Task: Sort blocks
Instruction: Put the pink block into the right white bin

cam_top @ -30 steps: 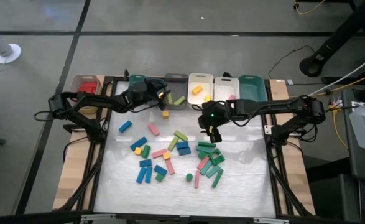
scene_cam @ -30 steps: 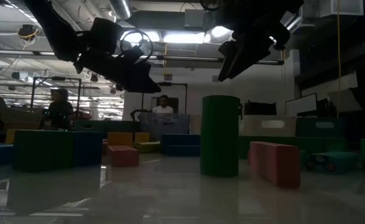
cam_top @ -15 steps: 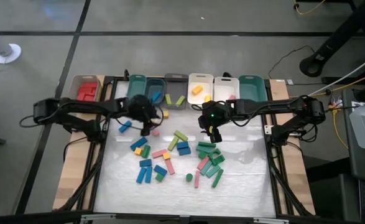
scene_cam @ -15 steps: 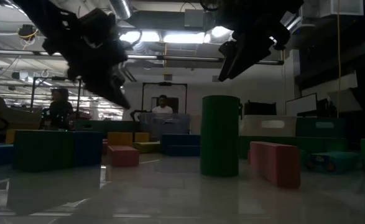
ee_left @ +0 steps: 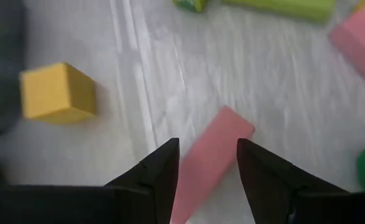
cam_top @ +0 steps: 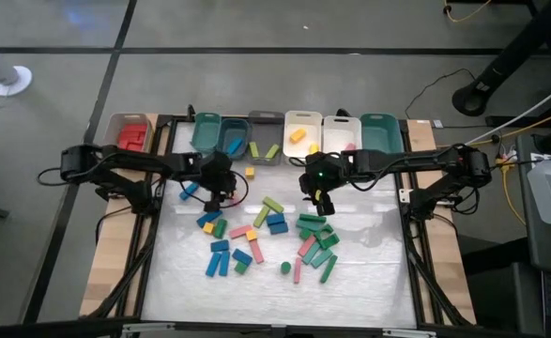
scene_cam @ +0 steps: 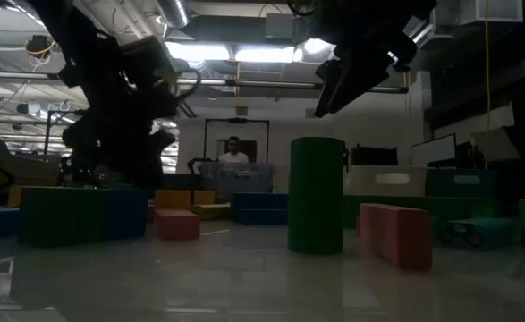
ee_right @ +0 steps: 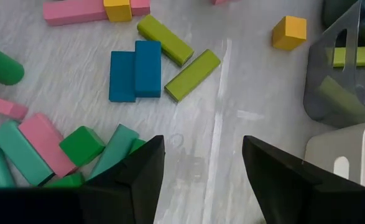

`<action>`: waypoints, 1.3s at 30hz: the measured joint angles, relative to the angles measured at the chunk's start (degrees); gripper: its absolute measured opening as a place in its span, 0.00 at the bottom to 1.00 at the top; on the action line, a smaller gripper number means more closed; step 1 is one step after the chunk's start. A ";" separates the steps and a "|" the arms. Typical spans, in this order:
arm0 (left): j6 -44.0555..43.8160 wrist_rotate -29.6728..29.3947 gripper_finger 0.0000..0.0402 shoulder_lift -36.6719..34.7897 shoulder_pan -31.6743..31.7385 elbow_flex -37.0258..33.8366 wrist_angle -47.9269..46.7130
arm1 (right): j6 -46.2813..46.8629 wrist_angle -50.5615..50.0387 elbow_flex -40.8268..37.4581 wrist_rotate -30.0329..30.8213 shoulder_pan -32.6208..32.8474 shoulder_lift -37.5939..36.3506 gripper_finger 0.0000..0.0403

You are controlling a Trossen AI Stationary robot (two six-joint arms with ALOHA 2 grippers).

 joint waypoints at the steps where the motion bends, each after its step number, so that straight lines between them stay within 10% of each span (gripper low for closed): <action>1: 0.84 -0.01 0.37 0.93 0.00 0.00 -0.02 | 0.39 0.02 0.00 0.00 0.00 0.00 0.54; 18: -3.31 0.99 0.22 8.14 0.00 -0.02 3.42 | 0.97 2.81 0.00 0.00 0.00 0.03 0.54; 29: -19.50 0.47 0.21 6.93 -0.71 -0.15 33.91 | 14.73 13.75 0.01 0.16 -0.04 2.84 0.54; 39: -12.55 -8.73 0.22 6.88 -4.61 -0.04 49.03 | 33.00 21.91 -0.02 -2.00 -6.69 3.61 0.54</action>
